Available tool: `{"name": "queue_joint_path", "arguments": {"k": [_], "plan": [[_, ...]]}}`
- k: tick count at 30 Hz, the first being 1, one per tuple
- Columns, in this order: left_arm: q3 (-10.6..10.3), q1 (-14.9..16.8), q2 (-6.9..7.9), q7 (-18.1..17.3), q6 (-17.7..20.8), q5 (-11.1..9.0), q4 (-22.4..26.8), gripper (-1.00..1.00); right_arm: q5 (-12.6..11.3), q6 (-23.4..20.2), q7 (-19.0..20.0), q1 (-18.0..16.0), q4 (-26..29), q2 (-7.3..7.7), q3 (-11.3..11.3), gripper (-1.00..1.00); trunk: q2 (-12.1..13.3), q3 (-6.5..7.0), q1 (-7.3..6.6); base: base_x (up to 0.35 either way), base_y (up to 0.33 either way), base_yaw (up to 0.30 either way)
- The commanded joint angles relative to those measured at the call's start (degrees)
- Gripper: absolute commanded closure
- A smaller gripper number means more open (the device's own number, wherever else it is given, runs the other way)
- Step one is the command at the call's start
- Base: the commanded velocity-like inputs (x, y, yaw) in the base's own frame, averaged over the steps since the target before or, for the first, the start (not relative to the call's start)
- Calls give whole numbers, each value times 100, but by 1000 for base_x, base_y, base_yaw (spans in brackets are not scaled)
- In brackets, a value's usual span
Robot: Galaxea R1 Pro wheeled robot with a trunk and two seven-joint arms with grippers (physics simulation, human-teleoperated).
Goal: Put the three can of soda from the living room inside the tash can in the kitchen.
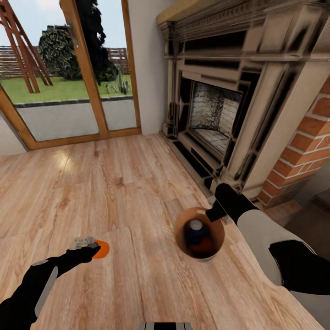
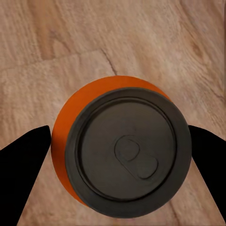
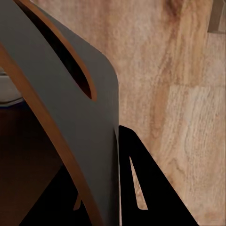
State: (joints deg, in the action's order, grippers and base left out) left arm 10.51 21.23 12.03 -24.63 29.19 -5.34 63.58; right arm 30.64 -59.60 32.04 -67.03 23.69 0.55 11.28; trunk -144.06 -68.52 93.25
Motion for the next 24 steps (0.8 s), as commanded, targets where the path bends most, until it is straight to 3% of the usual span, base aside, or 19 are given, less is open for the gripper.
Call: {"name": "queue_joint_path", "arguments": {"k": [1, 15, 19, 22, 24], "plan": [[1, -1, 0, 0, 1, 5, 2, 100, -1553, -40, 20, -2, -3, 0, -21, 100, 2, 23, -2, 0, 0, 0], [-2, 3, 6, -40, 143, -22, 39, 100, -1566, -40, 30, -3, -30, -9, -14, 100, 20, 333, -39, 0, 0, 0], [15, 21, 33, -620, 693, -50, 304, 100, -1575, -40, 30, -3, -37, -17, 1, 100, 26, 422, -49, 0, 0, 0], [25, 138, 75, -1245, 1227, -50, 775, 100, -1572, -40, 30, -3, -39, -57, -8, 100, 30, 488, -57, 0, 0, 0], [27, 238, 133, -1454, 1587, -53, 1072, 100, -1571, -40, 30, -3, -40, -69, -1, 100, 32, 533, -62, 0, 0, 0]]}}
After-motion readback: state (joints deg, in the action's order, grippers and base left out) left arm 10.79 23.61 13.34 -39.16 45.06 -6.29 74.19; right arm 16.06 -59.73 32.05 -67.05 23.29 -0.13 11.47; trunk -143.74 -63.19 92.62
